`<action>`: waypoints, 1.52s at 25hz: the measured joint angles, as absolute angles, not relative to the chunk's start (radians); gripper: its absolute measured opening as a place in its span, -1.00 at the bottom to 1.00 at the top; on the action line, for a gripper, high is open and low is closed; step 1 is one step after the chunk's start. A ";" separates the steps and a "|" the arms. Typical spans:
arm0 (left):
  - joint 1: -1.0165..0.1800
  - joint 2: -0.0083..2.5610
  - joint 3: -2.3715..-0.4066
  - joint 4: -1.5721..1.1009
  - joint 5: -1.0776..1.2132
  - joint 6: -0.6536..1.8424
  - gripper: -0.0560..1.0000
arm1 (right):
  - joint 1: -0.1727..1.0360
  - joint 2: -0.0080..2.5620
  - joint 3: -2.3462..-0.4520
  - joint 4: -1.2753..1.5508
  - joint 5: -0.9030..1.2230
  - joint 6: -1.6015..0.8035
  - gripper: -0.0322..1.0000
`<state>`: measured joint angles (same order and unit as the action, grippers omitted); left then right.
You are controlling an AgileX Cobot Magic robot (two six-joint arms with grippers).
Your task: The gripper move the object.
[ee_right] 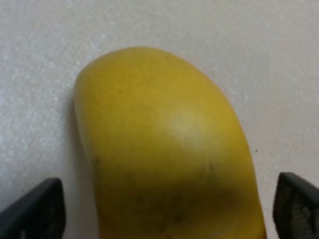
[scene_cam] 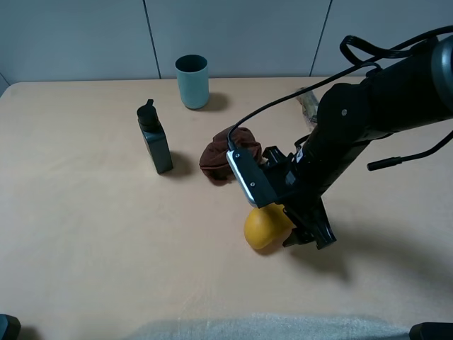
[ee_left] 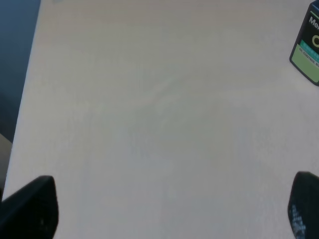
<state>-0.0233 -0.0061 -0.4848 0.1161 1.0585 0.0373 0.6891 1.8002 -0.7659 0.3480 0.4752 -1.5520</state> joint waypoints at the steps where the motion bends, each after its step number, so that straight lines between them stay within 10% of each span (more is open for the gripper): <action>1: -0.023 -0.006 -0.485 0.116 1.058 0.037 0.86 | 0.689 1.800 -0.767 0.348 0.475 -1.552 0.24; 38: -0.023 -0.006 -0.485 0.116 1.058 0.038 0.86 | 0.689 1.766 -0.778 0.335 0.493 -1.541 -0.01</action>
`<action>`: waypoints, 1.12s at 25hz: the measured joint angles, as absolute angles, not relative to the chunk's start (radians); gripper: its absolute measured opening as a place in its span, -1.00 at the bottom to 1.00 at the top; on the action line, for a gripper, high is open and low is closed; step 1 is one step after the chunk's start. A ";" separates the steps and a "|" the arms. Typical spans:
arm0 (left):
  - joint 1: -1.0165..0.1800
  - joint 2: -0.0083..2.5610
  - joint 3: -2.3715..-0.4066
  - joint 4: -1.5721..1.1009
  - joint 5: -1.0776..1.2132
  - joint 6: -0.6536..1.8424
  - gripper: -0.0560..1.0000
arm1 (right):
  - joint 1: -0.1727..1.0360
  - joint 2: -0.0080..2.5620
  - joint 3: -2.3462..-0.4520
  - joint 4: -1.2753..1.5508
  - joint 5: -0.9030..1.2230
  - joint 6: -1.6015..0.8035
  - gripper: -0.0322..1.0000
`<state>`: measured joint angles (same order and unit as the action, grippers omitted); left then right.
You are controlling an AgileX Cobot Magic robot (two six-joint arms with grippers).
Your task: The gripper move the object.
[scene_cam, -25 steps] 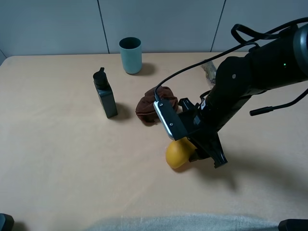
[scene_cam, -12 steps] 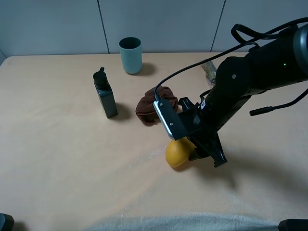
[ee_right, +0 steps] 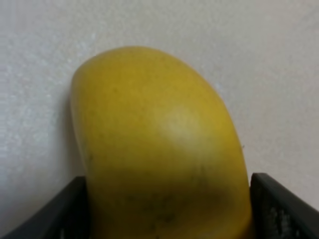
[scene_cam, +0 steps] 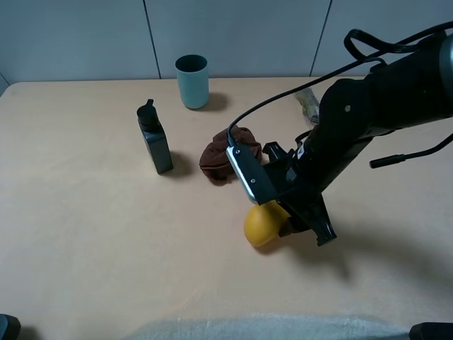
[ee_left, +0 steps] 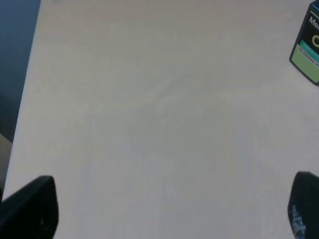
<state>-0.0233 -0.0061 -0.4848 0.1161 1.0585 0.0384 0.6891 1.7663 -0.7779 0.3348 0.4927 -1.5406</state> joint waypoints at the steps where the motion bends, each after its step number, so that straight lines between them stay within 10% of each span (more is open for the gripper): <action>1: -0.023 -0.006 -0.485 0.116 1.058 0.038 0.86 | 0.689 1.757 -0.787 0.333 0.508 -1.531 -0.01; 28: -0.023 -0.006 -0.485 0.116 1.058 0.040 0.86 | 0.689 1.739 -1.162 0.131 1.009 -1.000 -0.01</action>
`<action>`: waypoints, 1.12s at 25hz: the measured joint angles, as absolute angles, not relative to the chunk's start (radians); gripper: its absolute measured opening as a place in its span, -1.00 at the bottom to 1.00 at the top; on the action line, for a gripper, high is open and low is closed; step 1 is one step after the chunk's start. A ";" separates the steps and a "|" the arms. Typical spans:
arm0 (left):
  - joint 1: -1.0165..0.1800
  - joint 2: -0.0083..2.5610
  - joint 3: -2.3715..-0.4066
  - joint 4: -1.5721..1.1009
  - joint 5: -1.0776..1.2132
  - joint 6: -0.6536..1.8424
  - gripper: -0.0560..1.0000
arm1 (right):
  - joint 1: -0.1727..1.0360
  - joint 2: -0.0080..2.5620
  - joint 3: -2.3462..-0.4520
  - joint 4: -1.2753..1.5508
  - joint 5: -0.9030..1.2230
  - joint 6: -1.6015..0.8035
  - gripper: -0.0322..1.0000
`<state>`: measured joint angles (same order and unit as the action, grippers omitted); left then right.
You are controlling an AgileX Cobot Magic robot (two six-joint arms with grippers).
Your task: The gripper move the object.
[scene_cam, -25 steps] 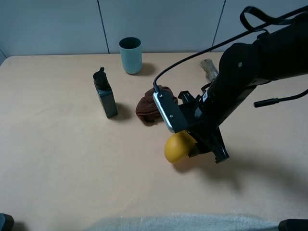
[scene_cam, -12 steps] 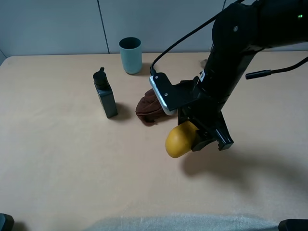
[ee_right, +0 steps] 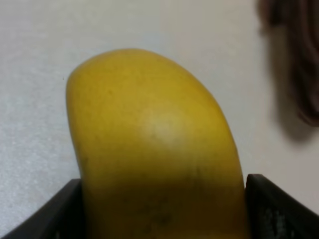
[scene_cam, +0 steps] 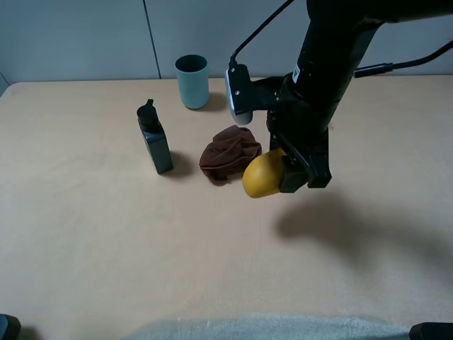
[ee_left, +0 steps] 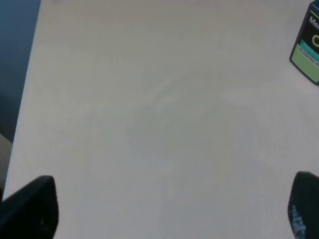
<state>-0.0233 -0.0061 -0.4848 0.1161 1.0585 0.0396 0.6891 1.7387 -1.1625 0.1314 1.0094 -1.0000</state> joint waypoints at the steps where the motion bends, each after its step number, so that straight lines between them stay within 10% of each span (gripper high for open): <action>1: -0.023 -0.006 -0.485 0.116 1.058 0.040 0.86 | 0.689 1.739 -1.177 0.117 1.014 -0.974 -0.01; 28: -0.023 -0.006 -0.485 0.116 1.058 0.042 0.86 | 0.526 1.739 -1.384 0.069 1.094 -0.319 -0.01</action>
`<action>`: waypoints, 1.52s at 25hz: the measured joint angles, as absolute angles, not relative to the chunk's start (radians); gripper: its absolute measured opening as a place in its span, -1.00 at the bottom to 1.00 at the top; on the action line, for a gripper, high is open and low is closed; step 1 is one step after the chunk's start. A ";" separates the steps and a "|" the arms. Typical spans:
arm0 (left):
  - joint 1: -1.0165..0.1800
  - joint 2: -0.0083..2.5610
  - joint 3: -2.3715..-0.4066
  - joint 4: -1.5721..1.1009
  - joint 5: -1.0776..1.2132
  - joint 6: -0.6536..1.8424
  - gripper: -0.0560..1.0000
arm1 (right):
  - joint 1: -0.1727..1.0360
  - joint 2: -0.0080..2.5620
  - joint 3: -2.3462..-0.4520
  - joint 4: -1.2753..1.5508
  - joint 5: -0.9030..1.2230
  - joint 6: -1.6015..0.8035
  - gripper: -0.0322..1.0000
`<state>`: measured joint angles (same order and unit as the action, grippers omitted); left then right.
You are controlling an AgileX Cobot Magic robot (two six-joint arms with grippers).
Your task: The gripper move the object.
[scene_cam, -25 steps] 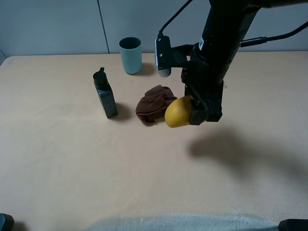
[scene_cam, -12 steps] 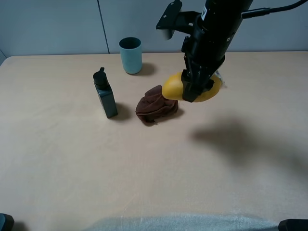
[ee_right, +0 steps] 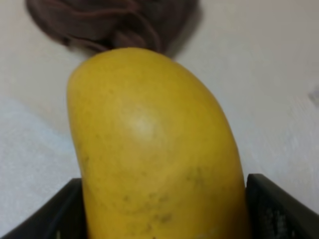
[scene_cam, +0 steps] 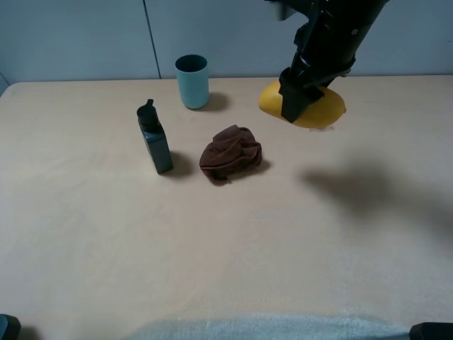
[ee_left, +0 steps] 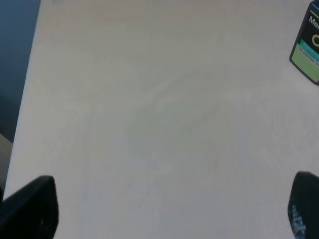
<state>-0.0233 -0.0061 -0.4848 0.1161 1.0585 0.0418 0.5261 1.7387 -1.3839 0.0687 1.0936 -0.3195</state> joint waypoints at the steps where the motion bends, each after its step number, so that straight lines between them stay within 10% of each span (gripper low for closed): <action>1: -0.023 -0.006 -0.485 0.116 1.058 0.042 0.86 | 0.513 1.739 -1.384 0.069 1.094 -0.304 -0.01; 38: -0.023 -0.006 -0.485 0.116 1.058 0.044 0.86 | 0.093 1.828 -1.385 0.052 0.767 -0.056 -0.02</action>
